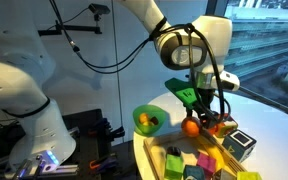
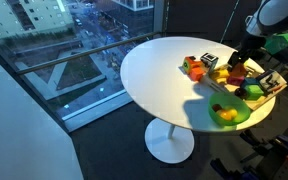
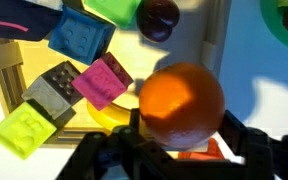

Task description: Pick up the toy orange from the tray and put it in the green bowl

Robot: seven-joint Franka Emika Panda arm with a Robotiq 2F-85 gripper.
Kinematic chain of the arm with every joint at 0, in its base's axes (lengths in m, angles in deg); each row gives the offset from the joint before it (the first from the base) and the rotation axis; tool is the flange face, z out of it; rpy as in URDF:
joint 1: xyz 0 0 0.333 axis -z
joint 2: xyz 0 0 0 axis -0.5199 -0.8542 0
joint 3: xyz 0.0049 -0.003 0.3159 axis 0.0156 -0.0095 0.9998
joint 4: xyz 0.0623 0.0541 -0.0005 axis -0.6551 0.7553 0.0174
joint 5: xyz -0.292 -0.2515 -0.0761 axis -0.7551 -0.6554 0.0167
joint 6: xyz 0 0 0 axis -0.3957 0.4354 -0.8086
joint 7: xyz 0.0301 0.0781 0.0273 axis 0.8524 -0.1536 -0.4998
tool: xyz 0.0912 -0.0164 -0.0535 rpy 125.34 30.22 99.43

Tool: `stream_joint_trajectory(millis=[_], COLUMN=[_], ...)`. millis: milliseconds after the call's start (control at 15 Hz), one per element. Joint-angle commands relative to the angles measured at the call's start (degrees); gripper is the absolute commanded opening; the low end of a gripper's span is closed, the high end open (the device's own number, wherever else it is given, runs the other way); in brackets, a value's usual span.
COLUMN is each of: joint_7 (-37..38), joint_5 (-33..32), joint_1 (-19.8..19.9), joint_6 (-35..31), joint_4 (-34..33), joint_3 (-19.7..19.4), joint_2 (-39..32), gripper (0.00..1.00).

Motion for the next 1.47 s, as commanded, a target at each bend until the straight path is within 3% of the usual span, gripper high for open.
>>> stream_joint_trajectory(millis=[0,1400], joint_7=[0.1,-1.4], joint_5=[-0.5,0.2], joint_1=[-1.1,-7.3], joint_6=[3.5,6.4], joint_4=[0.3,13.2], joint_3=[0.2,2.8], joint_2=[3.7,15.2], gripper=[0.53,0.53])
